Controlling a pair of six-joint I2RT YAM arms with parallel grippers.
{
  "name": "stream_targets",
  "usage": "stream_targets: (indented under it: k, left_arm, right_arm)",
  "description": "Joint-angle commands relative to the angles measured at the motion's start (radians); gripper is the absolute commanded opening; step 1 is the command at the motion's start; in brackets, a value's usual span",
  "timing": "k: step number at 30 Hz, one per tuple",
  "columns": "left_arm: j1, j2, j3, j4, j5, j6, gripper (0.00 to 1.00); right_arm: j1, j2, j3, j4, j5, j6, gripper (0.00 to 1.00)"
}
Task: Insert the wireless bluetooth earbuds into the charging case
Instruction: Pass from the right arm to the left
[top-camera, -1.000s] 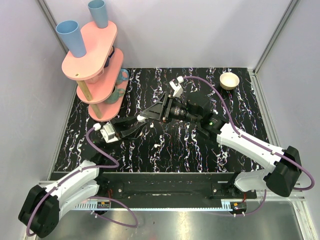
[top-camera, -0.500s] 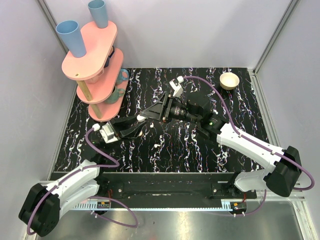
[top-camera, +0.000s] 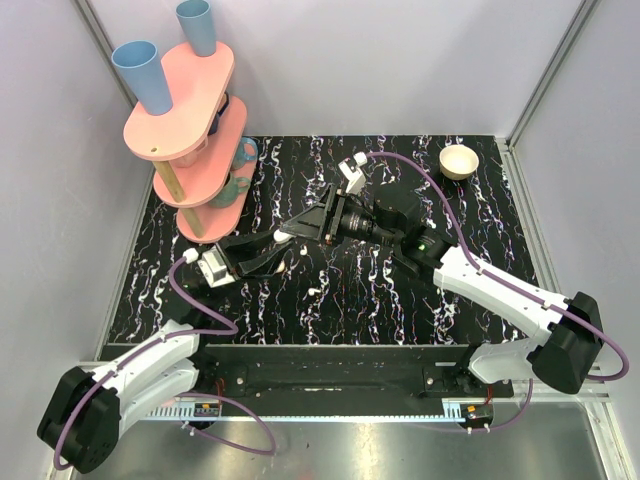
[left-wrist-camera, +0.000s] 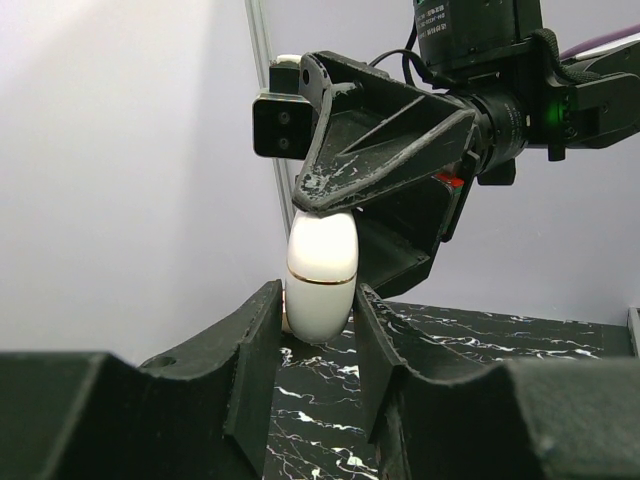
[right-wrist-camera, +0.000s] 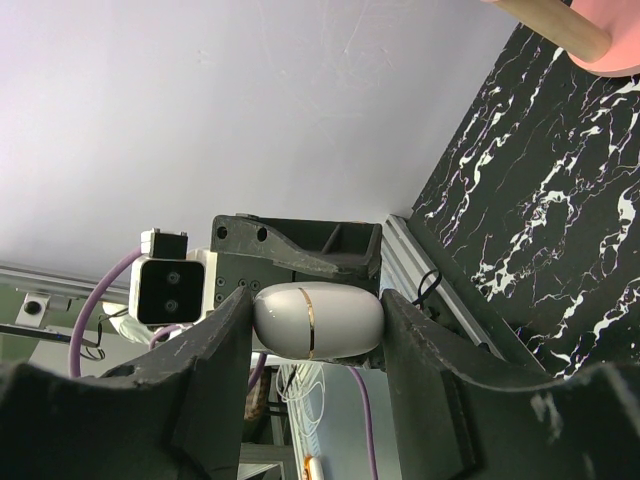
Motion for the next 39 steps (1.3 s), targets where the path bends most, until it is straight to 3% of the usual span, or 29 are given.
stream_targets:
  k: [1,28,32,34,39]
  left_arm:
    - [-0.005,0.0,0.035,0.055,0.002,-0.006,0.38]
    - [-0.01,-0.014,0.03,0.106,-0.041,0.006,0.41]
    - [-0.011,-0.005,0.032,0.11,-0.036,-0.002,0.39]
    - [-0.011,0.0,0.033,0.114,-0.033,-0.002,0.32]
    - [-0.011,0.005,0.036,0.121,-0.036,-0.003,0.31]
  right_arm:
    - [0.0,-0.017,0.016,0.065,-0.011,-0.007,0.39]
    - [-0.003,-0.02,0.004,0.06,0.001,-0.009,0.39]
    - [-0.002,-0.012,0.007,0.062,-0.008,-0.006,0.39]
    - [-0.002,-0.014,0.005,0.065,-0.008,-0.006,0.39]
    - [-0.002,-0.007,0.005,0.063,-0.01,-0.001,0.39]
